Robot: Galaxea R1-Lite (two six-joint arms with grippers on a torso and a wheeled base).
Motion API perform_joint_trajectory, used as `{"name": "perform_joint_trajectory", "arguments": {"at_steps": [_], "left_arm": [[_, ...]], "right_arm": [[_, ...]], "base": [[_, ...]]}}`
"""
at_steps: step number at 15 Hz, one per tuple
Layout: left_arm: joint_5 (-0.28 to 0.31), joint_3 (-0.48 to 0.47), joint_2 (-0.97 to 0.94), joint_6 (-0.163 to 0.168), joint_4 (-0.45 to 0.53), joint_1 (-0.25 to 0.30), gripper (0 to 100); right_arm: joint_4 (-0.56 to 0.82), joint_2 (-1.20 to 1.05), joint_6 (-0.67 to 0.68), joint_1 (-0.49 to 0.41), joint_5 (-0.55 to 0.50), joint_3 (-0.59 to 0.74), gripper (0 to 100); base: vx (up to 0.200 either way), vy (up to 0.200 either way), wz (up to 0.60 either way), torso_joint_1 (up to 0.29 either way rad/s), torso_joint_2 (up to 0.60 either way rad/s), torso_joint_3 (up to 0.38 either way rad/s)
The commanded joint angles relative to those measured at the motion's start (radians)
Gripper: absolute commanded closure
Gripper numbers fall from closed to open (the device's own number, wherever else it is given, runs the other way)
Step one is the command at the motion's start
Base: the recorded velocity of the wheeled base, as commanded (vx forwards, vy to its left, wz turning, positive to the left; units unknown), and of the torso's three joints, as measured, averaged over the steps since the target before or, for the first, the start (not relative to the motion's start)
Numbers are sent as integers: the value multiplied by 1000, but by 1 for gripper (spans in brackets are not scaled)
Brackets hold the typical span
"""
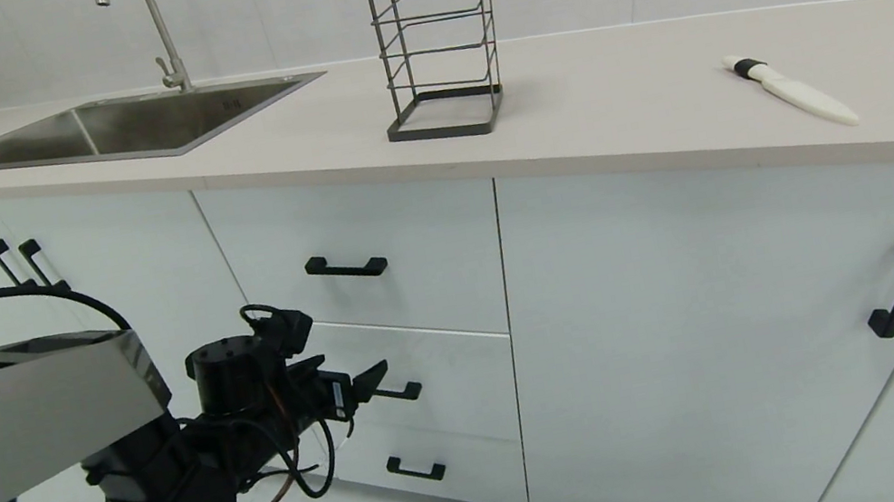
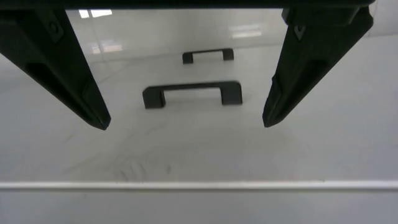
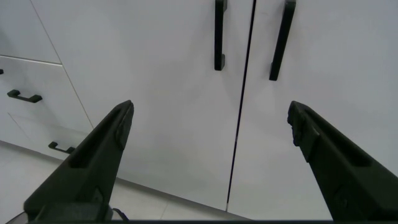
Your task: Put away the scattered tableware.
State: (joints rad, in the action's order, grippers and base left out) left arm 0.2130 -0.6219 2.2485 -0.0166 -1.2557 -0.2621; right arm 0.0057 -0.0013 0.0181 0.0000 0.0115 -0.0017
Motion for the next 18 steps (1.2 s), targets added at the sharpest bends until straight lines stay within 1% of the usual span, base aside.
{"name": "perform_joint_trajectory", "arguments": {"at_steps": [1,3,4,5,6,7,9,10,11,12,13,14,15,16,17,18], "left_arm": [[0,133,-153,0,-1,6,0],[0,278,-310,1,-2,23,0],[0,311,-351,1,-2,30,0],[5,396,-484,4,-2,57,0],[5,442,-586,9,-1,70,0],[8,501,-744,14,-2,73,0],[9,579,-1009,10,10,70,0],[11,600,-1093,7,16,77,0],[9,622,-1294,6,79,90,0],[9,619,-1437,4,160,96,0],[8,619,-1529,3,226,98,0],[6,620,-1741,3,429,103,0],[6,620,-1741,3,429,103,0],[11,599,-2005,-11,743,146,0],[11,584,-2103,-17,892,164,0],[11,591,-2156,-13,986,173,0]], "right_arm": [[0,1,0,0,1,0,0],[0,1,0,0,1,0,0],[0,1,0,0,1,0,0],[0,1,0,0,1,0,0],[0,1,0,0,1,0,0],[0,1,0,0,1,0,0],[0,1,0,0,1,0,0],[0,3,-1,0,1,0,0],[0,1,0,0,1,0,0],[0,1,0,0,1,0,0],[0,3,0,-2,1,0,0],[0,3,0,0,1,0,0],[0,3,0,0,1,0,0],[0,3,0,0,1,0,0],[0,3,0,0,1,0,0],[0,3,0,0,1,0,0]], "base": [[0,0,0,0,0,0],[0,0,0,0,0,0],[0,0,0,0,0,0],[0,0,0,0,0,0],[0,0,0,0,0,0],[0,0,0,0,0,0],[0,0,0,0,0,0],[0,0,0,0,0,0],[0,0,0,0,0,0],[0,0,0,0,0,0],[0,0,0,0,0,0],[0,0,0,0,0,0],[0,0,0,0,0,0],[0,0,0,0,0,0],[0,0,0,0,0,0],[0,0,0,0,0,0]]}}
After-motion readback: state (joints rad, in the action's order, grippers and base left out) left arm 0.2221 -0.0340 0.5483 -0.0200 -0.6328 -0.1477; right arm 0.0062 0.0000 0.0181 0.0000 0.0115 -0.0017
